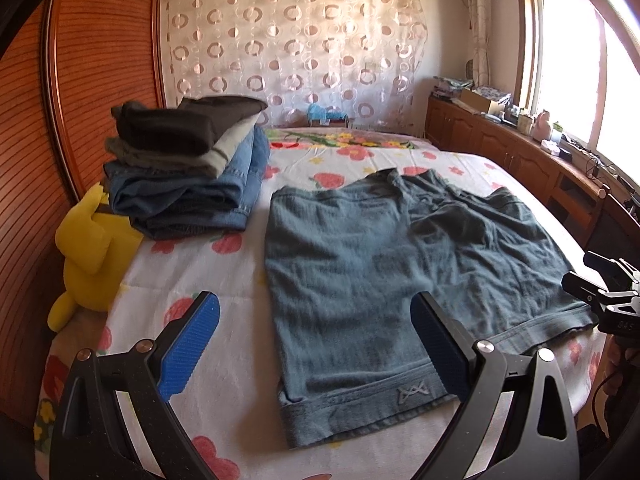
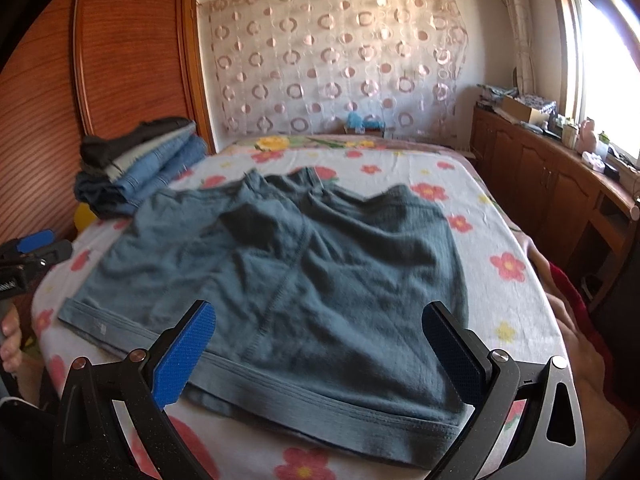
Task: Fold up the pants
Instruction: 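Lower the left tool to the shorts leg hem and grasp it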
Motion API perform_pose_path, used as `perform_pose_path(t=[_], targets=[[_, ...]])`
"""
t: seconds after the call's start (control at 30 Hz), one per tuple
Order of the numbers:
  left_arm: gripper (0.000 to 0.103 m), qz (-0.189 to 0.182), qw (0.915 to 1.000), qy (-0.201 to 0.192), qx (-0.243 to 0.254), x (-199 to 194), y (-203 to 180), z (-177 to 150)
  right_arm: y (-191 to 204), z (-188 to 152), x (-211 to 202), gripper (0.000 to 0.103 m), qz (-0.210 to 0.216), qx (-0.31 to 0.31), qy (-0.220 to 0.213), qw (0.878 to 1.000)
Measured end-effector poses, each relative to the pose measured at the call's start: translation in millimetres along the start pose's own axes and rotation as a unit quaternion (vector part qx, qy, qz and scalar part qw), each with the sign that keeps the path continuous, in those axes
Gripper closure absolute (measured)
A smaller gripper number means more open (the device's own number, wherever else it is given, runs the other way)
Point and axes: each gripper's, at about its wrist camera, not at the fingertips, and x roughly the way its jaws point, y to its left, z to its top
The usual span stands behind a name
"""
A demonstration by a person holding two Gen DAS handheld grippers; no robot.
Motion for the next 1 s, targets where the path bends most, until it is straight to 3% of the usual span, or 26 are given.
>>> perform_pose_path(t=[0.47,0.53,0.8,1.0], targets=[[0.006,-0.002,0.9987,0.050,-0.007,22,28,-30,-3,-9,-6,0.000,-0.009,0.006,0.054,0.998],[0.006,0.002,0.9982,0.059,-0.008,24,32,-34,1,-11,-10,0.000,-0.037,-0.015,0.050,0.998],[0.006,-0.019,0.9974,0.070,0.001,17,37,-48,3,-17,-30,0.000,-0.034,-0.017,0.039,0.998],[0.023,-0.043,0.9967,0.069,0.002,6,36,-52,8,-21,-45,0.000,-0.032,-0.020,0.037,0.999]])
